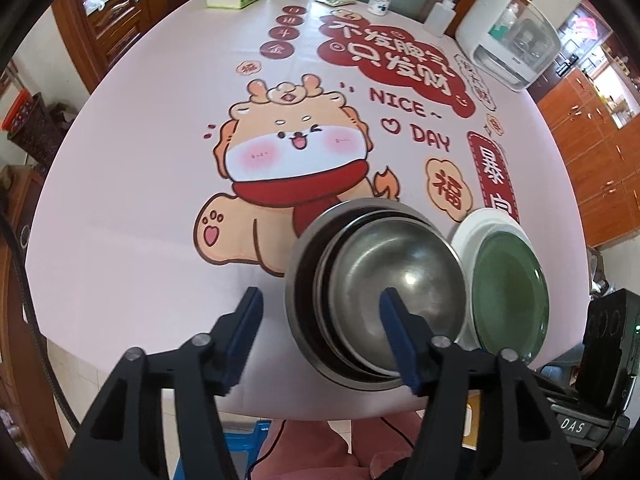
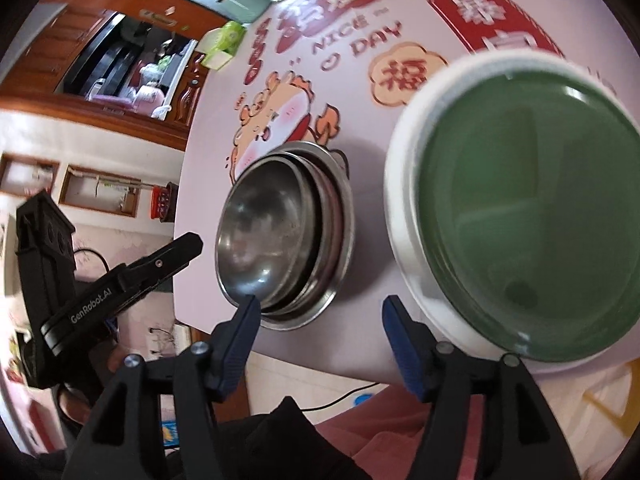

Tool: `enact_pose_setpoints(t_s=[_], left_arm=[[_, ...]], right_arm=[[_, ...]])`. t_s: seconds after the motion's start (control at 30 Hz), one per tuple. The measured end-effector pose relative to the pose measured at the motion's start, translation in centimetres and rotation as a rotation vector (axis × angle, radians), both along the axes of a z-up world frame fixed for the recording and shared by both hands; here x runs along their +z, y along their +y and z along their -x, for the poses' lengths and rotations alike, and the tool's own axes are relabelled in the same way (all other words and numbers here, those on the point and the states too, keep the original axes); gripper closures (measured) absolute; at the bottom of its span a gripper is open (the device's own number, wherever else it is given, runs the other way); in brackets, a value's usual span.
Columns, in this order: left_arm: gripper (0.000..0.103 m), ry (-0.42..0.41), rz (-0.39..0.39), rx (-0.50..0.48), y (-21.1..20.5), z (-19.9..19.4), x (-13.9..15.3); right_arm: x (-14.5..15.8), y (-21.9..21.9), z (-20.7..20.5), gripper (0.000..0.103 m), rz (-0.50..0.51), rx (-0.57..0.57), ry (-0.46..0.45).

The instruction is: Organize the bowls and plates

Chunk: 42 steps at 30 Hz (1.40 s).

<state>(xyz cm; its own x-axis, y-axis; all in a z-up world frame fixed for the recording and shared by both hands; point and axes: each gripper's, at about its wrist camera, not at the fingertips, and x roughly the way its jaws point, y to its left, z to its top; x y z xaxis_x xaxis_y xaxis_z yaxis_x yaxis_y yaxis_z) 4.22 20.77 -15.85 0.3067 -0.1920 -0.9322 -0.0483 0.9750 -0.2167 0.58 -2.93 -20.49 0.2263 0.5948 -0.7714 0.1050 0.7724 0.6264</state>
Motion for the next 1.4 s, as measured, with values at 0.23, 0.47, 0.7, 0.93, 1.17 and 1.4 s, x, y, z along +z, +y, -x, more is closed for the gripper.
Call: enact_pose_setpoints(t_s=[0.23,0.47,0.7,0.93,1.17,1.4], left_arm=[[0.029,0.051,-0.017,-0.006,0.3,-0.4,-1.7],[0.029,0.106,-0.030,-0.035,0.2,-1.5,-3.4],[0.029,0.148,-0.042,-0.072,0.1,-3.0,-5.0],[0.030,0.175,-0.052,-0.097,-0.1,-4.3,-6.2],[0.037,0.187,-0.021,-0.140,-1.0,-5.1,-6.8],[0.047,0.181,-0.007,-0.172,-2.0,-5.7,-6.9]], right_arm=[[-1.6,-0.1,-0.5,0.038,-0.057,-0.044,0.074],[-2.7,0.4,-1.7,0.037,-0.103,-0.071,0.102],[-4.4,0.7,-2.8,0.037,-0.138,-0.105,0.162],[-5.5,1.1,-3.6,0.038,-0.151,-0.116,0.205],[-6.0,1.3,-4.0,0.043,-0.154,-0.113,0.221],[-5.7,1.4,-4.6,0.054,-0.167,-0.105,0.197]])
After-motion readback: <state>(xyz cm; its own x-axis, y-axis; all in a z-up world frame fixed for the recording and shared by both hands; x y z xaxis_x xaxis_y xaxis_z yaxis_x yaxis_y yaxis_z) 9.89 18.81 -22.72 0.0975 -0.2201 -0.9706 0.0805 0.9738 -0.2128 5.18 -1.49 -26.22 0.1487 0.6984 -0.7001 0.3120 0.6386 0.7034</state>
